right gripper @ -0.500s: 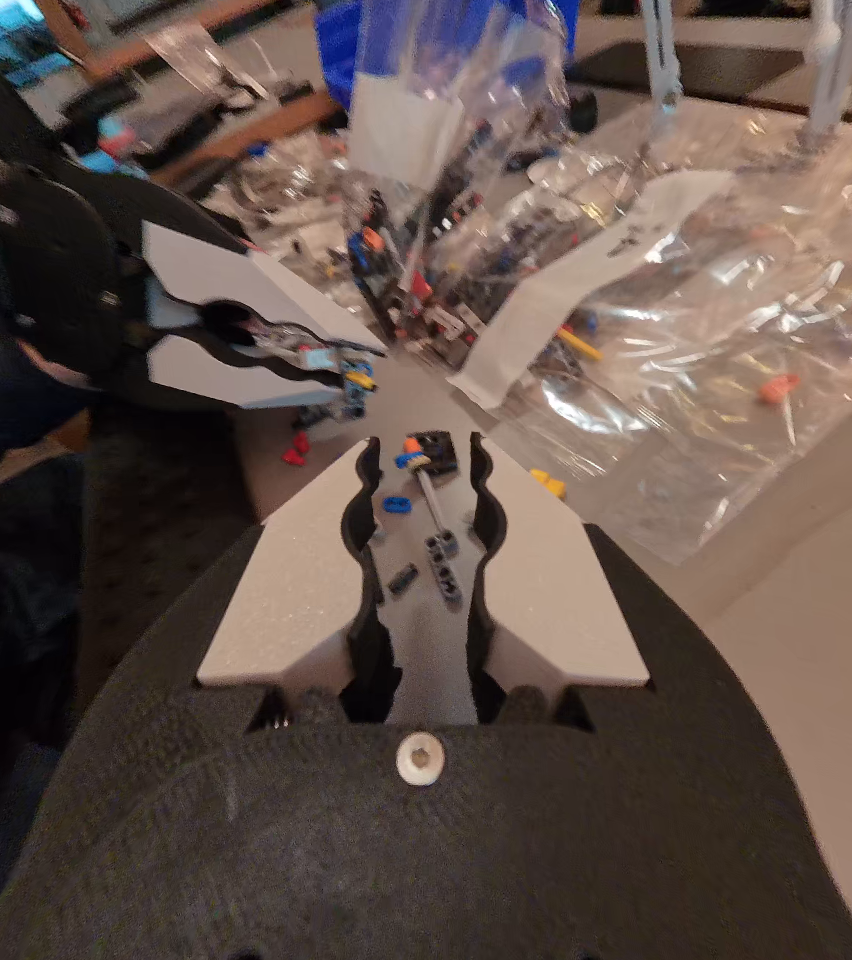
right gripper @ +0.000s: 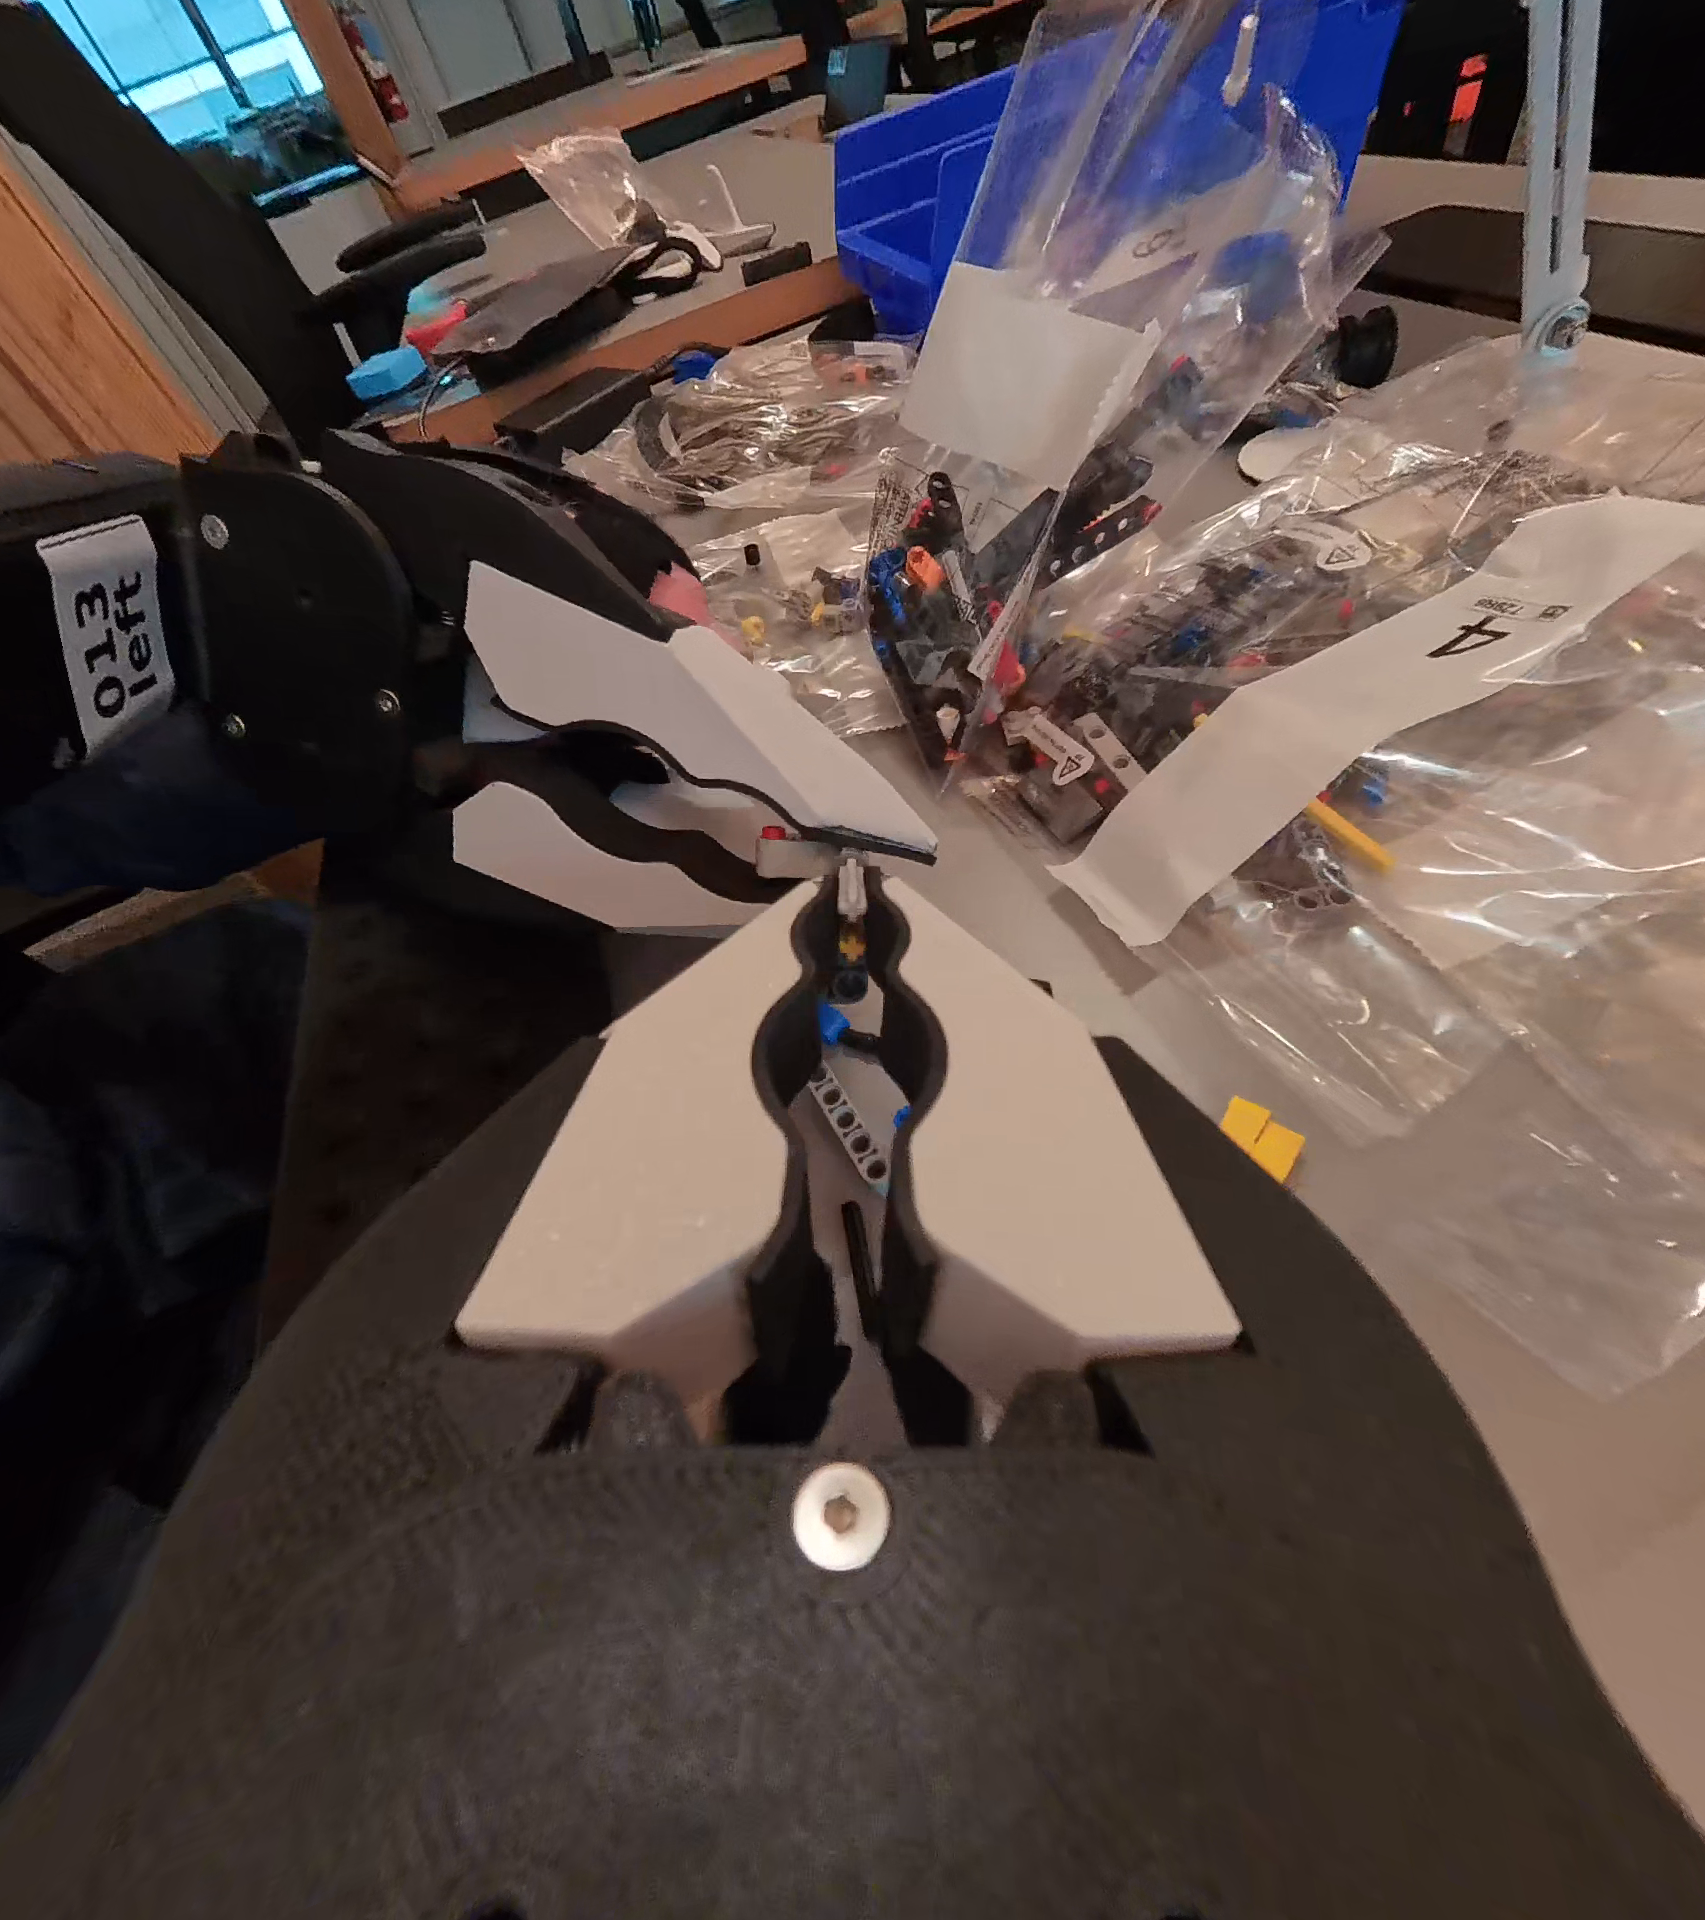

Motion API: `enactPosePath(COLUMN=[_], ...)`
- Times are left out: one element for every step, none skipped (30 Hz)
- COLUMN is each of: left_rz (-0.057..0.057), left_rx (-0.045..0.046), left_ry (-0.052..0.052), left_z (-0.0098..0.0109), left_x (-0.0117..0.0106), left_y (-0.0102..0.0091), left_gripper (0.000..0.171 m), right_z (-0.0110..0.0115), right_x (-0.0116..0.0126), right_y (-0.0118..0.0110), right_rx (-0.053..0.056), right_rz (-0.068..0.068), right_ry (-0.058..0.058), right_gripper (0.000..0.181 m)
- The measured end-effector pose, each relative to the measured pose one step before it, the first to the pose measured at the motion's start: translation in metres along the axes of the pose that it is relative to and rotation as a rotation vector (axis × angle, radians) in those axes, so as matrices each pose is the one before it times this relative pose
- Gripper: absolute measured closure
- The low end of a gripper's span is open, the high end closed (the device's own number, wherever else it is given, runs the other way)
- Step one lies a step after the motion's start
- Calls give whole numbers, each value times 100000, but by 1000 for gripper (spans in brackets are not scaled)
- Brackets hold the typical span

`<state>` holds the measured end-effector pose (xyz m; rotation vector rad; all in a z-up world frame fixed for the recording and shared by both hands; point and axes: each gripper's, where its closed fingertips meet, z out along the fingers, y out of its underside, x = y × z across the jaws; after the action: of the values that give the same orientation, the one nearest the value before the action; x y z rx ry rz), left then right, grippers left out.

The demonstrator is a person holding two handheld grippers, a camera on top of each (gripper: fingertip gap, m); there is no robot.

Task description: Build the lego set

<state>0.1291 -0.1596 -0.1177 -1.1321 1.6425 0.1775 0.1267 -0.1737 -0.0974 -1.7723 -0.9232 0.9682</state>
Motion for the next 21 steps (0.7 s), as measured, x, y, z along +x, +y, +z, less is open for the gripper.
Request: enactPosePath(left_rz=[2432, 773, -378, 180, -184, -585, 354, 312, 23, 27, 158, -194, -140, 358, 706, 323, -215, -473, 306, 361, -583], left_rx=[-1796, -621, 684, -268, -158, 181, 596, 195, -298, -254, -46, 483, -501, -542, -763, -610, -497, -142, -143, 20, 414], left_ry=[-75, -227, -503, -664, -760, 111, 358, -536, -692, 21, 33, -83, 207, -258, -415, -301, 518, 350, -96, -226, -86], left_z=[-32, 17, -50, -86, -32, 3, -19, -43, -8, 23, -7, -76, -2, 66, 23, -42, 12, 50, 12, -27, -20], left_x=[-117, -74, -89, -147, -146, 12, 83, -41, -91, 25, 49, 13, 46, 14, -44, -90, 31, 62, -1, -46, -48], left_y=[190, 47, -102, 17, 29, -22, -120, -89, -40, -7, -8, -111, 20, 64, 96, 59, 68, 56, 27, -52, -75], left_gripper=[158, 156, 158, 159, 159, 159, 159, 160, 160, 160, 160, 160, 160, 160, 160, 160, 159, 159, 159, 159, 159], right_z=[-139, -185, -95, 32, 16, 29, 87, 160, 184, 179, 72, -32, 6, 57, 52, 39, 55, 52, 11, -32, -59], right_x=[99, -81, -81, -38, 7, -16, -14, 88, -56, -91, 13, 223, -52, -180, 67, -3, -5, 42, 24, -20, -1], right_y=[-86, -203, -127, -33, -143, -96, -60, 147, 277, 214, 152, -1, -8, 129, -3, -57, 22, 82, 30, -40, -60], right_rx=[679, 1169, 856, 426, 996, 568, 641, -784, -1566, -1304, -1402, -181, -23, -956, -191, 208, -316, -602, -117, 284, 395], right_rz=[71, -144, -485, 313, 456, -890, -594, 1147, 1422, 1047, -453, -2026, -1033, 609, 120, -395, -271, -183, 93, 277, 362], right_ry=[519, -492, -190, -255, 55, 426, 220, 215, -1150, -1149, 369, 2805, 470, -1171, 640, 496, 277, 486, 155, -239, -235], right_gripper=[180, 180, 180, 180, 180, 180, 173, 162, 155, 154, 162, 169, 170, 176, 176, 177, 177, 177, 177, 177, 177])
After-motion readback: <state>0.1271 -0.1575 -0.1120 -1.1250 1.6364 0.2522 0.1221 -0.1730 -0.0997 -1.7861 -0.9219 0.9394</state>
